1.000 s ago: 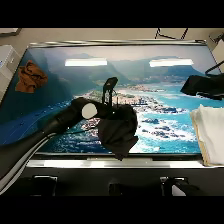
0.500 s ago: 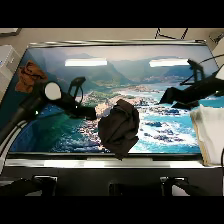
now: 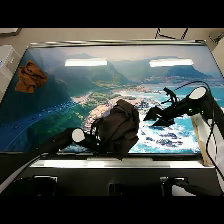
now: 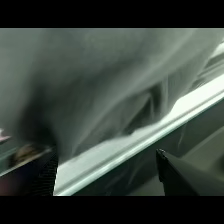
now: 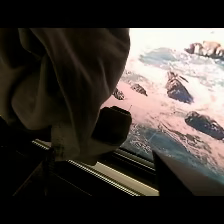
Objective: Fold the clothes and pants, and hang the long-sleeved shirts on hangers.
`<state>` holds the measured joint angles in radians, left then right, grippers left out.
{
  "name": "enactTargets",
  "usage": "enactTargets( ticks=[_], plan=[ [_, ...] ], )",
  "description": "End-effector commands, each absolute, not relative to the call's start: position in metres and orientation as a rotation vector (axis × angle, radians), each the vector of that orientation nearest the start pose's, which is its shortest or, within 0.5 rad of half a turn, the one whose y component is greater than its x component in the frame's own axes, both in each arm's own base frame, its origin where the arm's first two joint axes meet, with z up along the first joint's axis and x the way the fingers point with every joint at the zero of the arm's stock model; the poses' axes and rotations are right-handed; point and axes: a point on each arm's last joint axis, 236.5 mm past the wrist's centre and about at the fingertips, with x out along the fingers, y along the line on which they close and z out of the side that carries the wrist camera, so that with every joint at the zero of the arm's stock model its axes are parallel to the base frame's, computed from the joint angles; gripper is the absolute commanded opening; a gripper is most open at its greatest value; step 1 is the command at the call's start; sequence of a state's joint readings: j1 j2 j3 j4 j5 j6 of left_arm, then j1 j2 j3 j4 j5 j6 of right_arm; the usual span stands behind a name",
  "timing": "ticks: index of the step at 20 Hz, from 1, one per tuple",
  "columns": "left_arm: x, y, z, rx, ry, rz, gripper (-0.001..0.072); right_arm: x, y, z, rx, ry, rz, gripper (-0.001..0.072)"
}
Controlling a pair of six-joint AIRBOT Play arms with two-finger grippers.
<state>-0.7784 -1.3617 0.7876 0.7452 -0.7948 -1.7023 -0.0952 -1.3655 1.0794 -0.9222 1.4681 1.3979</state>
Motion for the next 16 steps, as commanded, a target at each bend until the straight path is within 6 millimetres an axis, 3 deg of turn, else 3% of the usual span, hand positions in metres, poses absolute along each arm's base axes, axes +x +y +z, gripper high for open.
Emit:
enactTargets(
  ticks=[1,3,5,9,10,14,15,16],
  plan=[
    [0.179,-0.364,-0.096,-0.537,1.581,-0.545,0.0712,0.301,0.120,-0.012,0.583,1.615,0.509,0.0710],
    [0.188,-0.360,-0.094,-0.559,1.571,-0.528,0.0544,0.304,0.121,-0.012,0.582,1.602,0.515,0.0710],
    [0.199,-0.353,-0.092,-0.584,1.561,-0.507,0.0504,0.308,0.122,-0.011,0.590,1.584,0.517,0.0710],
    [0.214,-0.344,-0.092,-0.599,1.538,-0.491,0.0054,0.308,0.129,-0.018,0.588,1.588,0.521,0.0708],
    [0.214,-0.344,-0.092,-0.585,1.533,-0.504,0.0023,0.306,0.136,-0.023,0.577,1.594,0.525,0.0708],
    [0.213,-0.341,-0.088,-0.544,1.520,-0.523,0.0020,0.308,0.167,-0.050,0.510,1.596,0.524,0.0662],
    [0.213,-0.339,-0.086,-0.526,1.509,-0.531,0.0019,0.311,0.173,-0.057,0.512,1.594,0.506,0.0576],
    [0.215,-0.338,-0.083,-0.508,1.493,-0.541,0.0019,0.313,0.177,-0.062,0.522,1.598,0.484,0.0433]
  ],
)
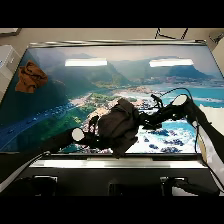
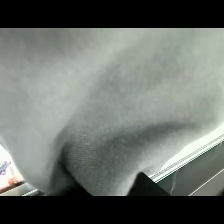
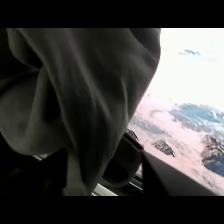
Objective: Fold the clothes and pants, and hang the long-sleeved shirts on hangers.
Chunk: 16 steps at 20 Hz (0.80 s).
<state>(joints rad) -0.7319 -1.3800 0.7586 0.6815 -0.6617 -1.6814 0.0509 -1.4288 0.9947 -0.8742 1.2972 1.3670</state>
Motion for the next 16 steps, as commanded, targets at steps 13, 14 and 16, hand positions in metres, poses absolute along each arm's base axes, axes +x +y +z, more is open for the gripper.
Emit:
enactTargets(
  ticks=[13,14,16],
  plan=[
    [0.350,-0.198,0.327,-0.414,0.405,-0.544,0.0018,0.398,0.041,0.320,-0.021,0.537,0.243,0.0034],
    [0.337,-0.191,0.370,-0.417,0.303,-0.562,0.0018,0.383,0.036,0.363,-0.047,0.413,0.212,0.0034],
    [0.307,-0.176,0.432,-0.396,0.149,-0.582,0.0019,0.345,0.026,0.419,-0.092,0.248,0.154,0.0034]
  ],
)
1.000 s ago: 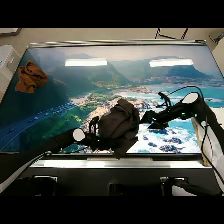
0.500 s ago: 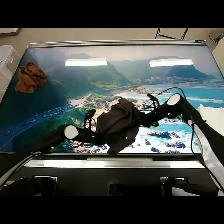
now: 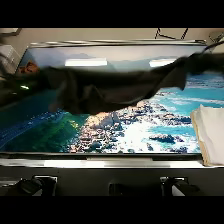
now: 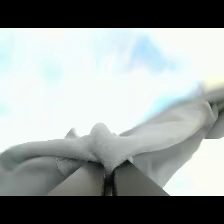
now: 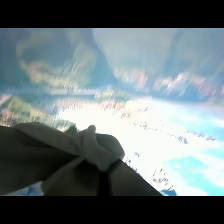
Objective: Fold the clothes and pants, and hang the long-sleeved shirts on hangers.
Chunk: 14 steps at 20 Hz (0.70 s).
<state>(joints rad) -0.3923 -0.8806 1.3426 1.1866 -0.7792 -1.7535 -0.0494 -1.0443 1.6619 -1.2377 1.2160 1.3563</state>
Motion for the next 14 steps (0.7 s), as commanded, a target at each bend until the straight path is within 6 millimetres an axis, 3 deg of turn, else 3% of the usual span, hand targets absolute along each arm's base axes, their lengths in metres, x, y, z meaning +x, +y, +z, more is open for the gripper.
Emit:
enactTargets(
  ticks=[1,3,6,8,10,12,14],
  plan=[
    [0.293,-0.168,0.450,-0.379,0.094,-0.583,0.0019,0.329,0.021,0.428,-0.108,0.227,0.128,0.0034],
    [0.275,-0.149,0.466,-0.335,0.032,-0.545,0.0019,0.301,0.007,0.422,-0.121,0.274,0.065,0.0034],
    [0.256,-0.134,0.480,-0.319,-0.024,-0.520,0.0019,0.276,-0.003,0.397,-0.142,0.398,0.031,0.0035],
    [0.250,-0.133,0.486,-0.327,-0.048,-0.528,0.0019,0.274,-0.001,0.396,-0.099,0.404,0.030,0.0035],
    [0.258,-0.132,0.482,-0.310,-0.039,-0.511,0.0019,0.277,0.002,0.389,-0.035,0.431,0.031,0.0034],
    [0.283,-0.130,0.467,-0.254,-0.007,-0.455,0.0021,0.282,0.005,0.351,0.020,0.590,0.040,0.0034],
    [0.324,-0.130,0.431,-0.173,0.071,-0.381,0.0022,0.285,0.015,0.284,0.047,0.855,0.087,0.0034]
  ],
)
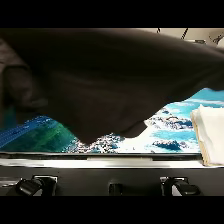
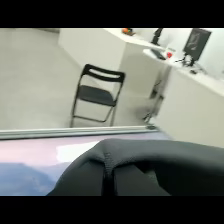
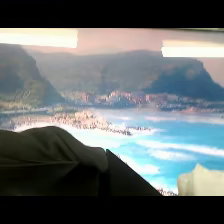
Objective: Fold the clothes and pants, and hang the long-sleeved shirts on hangers.
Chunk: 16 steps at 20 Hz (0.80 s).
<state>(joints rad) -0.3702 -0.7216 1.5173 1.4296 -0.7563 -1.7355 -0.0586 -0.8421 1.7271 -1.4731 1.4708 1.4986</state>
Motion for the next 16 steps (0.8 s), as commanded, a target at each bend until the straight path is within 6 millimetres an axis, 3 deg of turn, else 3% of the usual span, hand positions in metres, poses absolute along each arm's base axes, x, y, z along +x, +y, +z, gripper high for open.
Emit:
enactTargets(
  ticks=[1,3,5,7,9,10,11,12,13,14,16],
  plan=[
    [0.350,-0.134,0.400,-0.136,0.141,-0.354,0.0022,0.287,0.020,0.250,0.065,0.977,0.110,0.0034],
    [0.399,-0.153,0.317,-0.099,0.320,-0.336,0.0022,0.296,0.030,0.177,0.117,1.166,0.152,0.0035],
    [0.438,-0.174,0.216,-0.091,0.529,-0.330,0.0022,0.309,0.039,0.109,0.195,1.257,0.157,0.0035],
    [0.455,-0.192,0.111,-0.164,0.765,-0.308,0.0023,0.312,0.047,0.044,0.303,1.335,0.126,0.0035],
    [0.443,-0.213,0.024,-0.367,1.049,-0.240,0.0033,0.298,0.055,-0.007,0.369,1.441,0.120,0.0035],
    [0.432,-0.224,-0.002,-0.472,1.165,-0.205,0.0080,0.287,0.058,-0.023,0.385,1.497,0.117,0.0034],
    [0.423,-0.233,-0.019,-0.542,1.247,-0.199,0.0253,0.280,0.059,-0.034,0.393,1.538,0.114,0.0034],
    [0.415,-0.239,-0.027,-0.566,1.305,-0.225,0.0566,0.276,0.059,-0.041,0.391,1.561,0.115,0.0034],
    [0.409,-0.237,-0.027,-0.550,1.333,-0.269,0.0699,0.276,0.058,-0.042,0.379,1.563,0.122,0.0034],
    [0.404,-0.225,-0.022,-0.515,1.361,-0.307,0.0699,0.276,0.058,-0.042,0.373,1.560,0.126,0.0034],
    [0.393,-0.183,-0.002,-0.454,1.411,-0.348,0.0699,0.276,0.058,-0.042,0.361,1.560,0.139,0.0035]
  ],
)
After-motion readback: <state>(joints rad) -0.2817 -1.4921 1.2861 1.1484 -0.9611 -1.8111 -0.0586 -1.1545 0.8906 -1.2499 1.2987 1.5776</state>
